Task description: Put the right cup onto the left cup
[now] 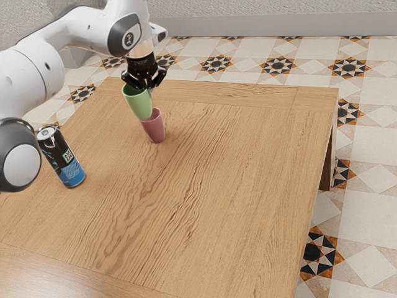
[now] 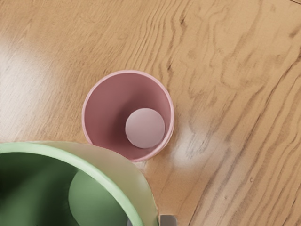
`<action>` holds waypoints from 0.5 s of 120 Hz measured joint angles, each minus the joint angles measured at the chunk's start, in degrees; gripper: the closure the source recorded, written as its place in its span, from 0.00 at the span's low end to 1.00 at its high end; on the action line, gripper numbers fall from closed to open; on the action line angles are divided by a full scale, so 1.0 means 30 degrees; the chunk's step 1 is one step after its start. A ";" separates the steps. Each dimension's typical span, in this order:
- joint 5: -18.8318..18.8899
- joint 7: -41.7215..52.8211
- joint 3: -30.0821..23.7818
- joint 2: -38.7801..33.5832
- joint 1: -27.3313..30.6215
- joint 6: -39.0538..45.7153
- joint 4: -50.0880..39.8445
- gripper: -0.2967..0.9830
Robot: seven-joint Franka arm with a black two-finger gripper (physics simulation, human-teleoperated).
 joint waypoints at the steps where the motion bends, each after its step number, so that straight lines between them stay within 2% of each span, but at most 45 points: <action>1: -0.0002 0.0012 0.0000 0.0065 0.0028 -0.0032 0.0065 0.84; 60: 0.0007 0.0756 -0.0619 0.3477 0.1183 -0.1053 0.4390 0.84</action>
